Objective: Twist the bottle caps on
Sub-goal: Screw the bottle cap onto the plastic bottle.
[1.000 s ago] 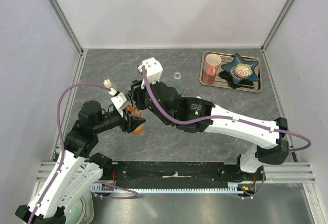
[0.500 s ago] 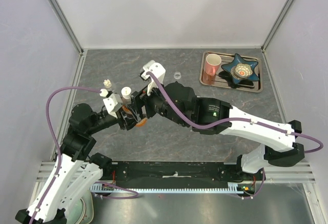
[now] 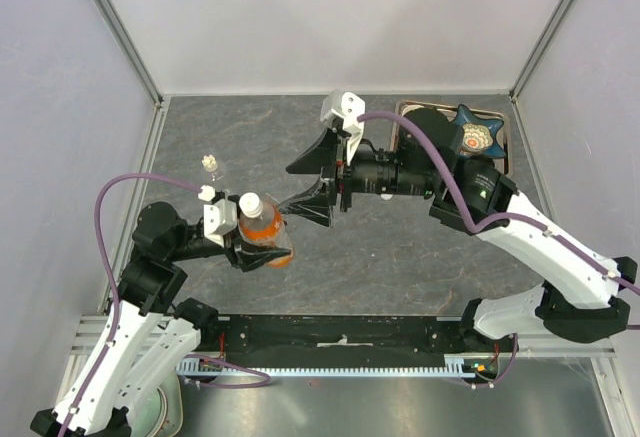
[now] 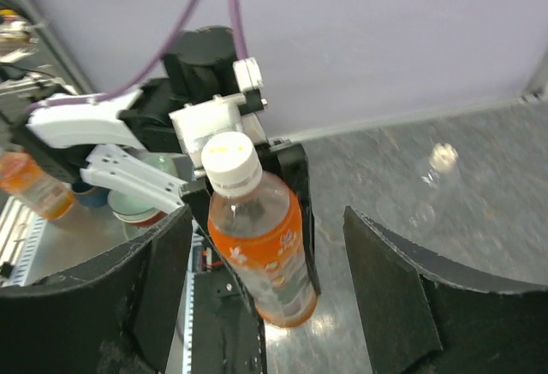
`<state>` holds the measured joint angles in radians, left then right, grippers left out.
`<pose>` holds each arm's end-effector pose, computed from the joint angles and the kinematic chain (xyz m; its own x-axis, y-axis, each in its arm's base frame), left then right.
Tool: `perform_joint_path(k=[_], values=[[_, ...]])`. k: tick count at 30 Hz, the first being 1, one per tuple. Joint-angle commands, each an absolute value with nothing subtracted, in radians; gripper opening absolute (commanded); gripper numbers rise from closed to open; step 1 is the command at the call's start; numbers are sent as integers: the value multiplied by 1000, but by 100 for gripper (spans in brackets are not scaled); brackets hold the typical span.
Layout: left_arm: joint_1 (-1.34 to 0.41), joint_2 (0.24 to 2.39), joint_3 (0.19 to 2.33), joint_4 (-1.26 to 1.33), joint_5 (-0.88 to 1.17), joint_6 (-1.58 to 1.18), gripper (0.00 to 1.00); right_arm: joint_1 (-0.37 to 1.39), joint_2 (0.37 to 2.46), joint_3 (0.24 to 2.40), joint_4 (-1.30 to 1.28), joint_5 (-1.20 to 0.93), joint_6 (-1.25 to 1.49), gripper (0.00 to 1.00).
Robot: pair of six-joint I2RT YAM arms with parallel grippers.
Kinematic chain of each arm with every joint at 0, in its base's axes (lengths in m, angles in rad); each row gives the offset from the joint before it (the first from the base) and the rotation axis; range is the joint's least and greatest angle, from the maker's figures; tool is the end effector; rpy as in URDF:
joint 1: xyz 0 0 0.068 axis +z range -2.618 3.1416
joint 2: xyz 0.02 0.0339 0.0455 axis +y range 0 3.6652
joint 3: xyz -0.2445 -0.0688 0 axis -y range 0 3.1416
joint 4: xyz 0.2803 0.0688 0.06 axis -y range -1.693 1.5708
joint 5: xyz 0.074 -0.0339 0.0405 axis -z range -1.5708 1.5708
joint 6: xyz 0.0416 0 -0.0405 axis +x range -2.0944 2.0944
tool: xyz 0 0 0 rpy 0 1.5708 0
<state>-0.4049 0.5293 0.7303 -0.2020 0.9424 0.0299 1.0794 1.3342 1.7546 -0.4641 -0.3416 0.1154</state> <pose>0.1431 -0.0979 0.3516 0.0282 0.0070 -0.9996 0.9747 0.2215 0.0291 0.1327 0.2774 0.5154 -0.1343 -0.0210 -0.9907 -0.9797 0.1530 0.1296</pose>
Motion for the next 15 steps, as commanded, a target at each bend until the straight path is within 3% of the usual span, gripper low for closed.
perform_joint_path(k=[1, 7, 15], values=[[-399, 526, 755, -186, 1184, 11, 2, 1032, 1353, 1761, -298, -695, 109, 78], [-399, 531, 755, -196, 1256, 9, 2, 1023, 1445, 1793, -163, -931, 202, 74], [-399, 529, 750, -198, 1244, 11, 2, 1023, 1522, 1801, -22, -1038, 310, 70]])
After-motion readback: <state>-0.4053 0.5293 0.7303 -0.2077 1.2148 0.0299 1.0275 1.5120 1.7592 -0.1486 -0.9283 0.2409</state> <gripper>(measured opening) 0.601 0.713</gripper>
